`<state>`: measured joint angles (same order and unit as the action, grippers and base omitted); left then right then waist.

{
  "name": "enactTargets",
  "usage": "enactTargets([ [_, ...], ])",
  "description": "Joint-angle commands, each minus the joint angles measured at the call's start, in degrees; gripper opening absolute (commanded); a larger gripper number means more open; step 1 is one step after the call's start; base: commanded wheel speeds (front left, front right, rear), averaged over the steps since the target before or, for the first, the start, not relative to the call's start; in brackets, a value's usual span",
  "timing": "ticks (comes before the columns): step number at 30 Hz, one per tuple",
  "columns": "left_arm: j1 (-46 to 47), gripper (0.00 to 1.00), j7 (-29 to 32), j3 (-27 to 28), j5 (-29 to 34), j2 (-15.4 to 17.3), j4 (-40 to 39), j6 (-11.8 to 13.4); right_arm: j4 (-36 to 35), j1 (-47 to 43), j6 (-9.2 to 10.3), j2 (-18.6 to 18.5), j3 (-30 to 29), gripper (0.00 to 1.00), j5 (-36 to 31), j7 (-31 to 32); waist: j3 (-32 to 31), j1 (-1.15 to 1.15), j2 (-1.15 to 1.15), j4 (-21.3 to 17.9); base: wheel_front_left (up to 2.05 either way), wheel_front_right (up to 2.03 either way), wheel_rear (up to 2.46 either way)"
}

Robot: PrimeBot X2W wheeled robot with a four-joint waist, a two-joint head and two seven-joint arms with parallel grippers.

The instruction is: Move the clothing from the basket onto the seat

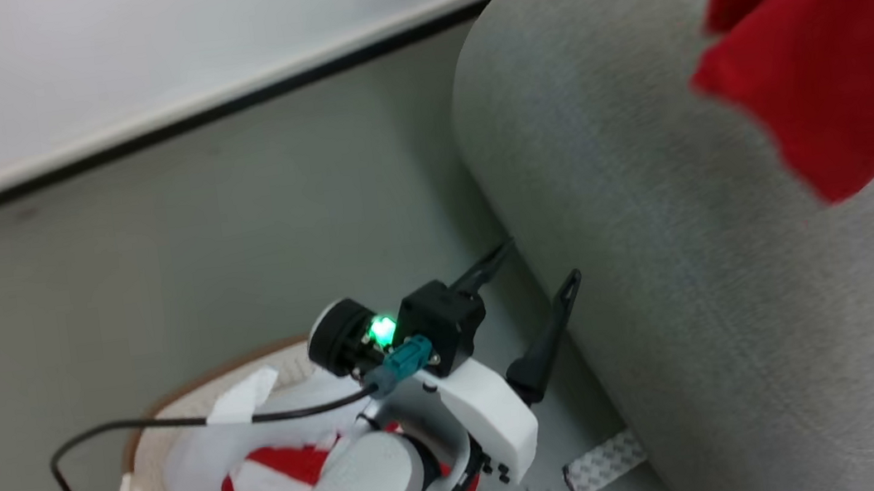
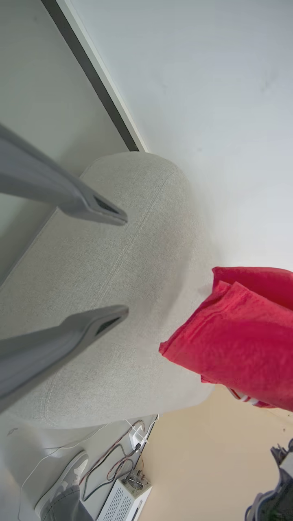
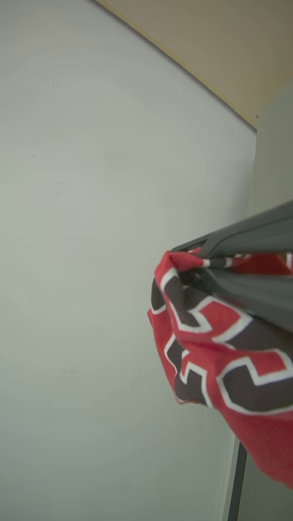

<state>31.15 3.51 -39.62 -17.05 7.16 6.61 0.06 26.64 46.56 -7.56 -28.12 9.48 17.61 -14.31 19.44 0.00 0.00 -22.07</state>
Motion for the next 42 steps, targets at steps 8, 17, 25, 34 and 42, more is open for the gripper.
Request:
enactTargets([
  [8, 3.43, 1.00, -1.17, -0.07, 1.35, 0.24, 0.27, -0.40, 13.18, 12.49, 0.14, -2.27, -8.20, 0.00, -6.36, 1.24, 11.86, 0.00, 0.00, 8.77, 0.00, 0.00, 0.00],
  [17, 2.00, 1.00, -4.02, 0.13, -0.38, 0.06, 2.47, -0.09, 27.79, 10.47, 0.14, 2.16, -19.59, 1.00, -14.21, -0.77, 11.23, 0.00, 0.00, 12.10, 0.00, 0.00, 0.00],
  [25, -1.73, 1.00, -6.72, 2.16, -2.37, 2.12, 4.17, 1.04, 21.92, 0.43, 0.14, 7.95, -21.39, 1.00, -18.06, -0.89, 6.20, 0.00, 0.00, 10.21, 0.00, 0.00, 0.00],
  [34, -8.12, 1.00, -12.00, 5.47, -5.11, 3.65, 5.68, 3.73, 5.78, -14.94, 0.14, 12.50, -18.24, 1.00, -15.53, -0.82, -2.23, 0.00, 0.00, 9.07, 0.00, 0.00, 0.00],
  [42, -14.05, 1.00, -17.55, 9.78, -6.62, 4.92, 5.47, 6.94, -8.38, -28.02, 0.14, 16.48, -13.65, 1.00, -11.83, -0.81, -8.21, 0.00, 0.00, 12.02, 0.00, 0.00, 0.00],
])
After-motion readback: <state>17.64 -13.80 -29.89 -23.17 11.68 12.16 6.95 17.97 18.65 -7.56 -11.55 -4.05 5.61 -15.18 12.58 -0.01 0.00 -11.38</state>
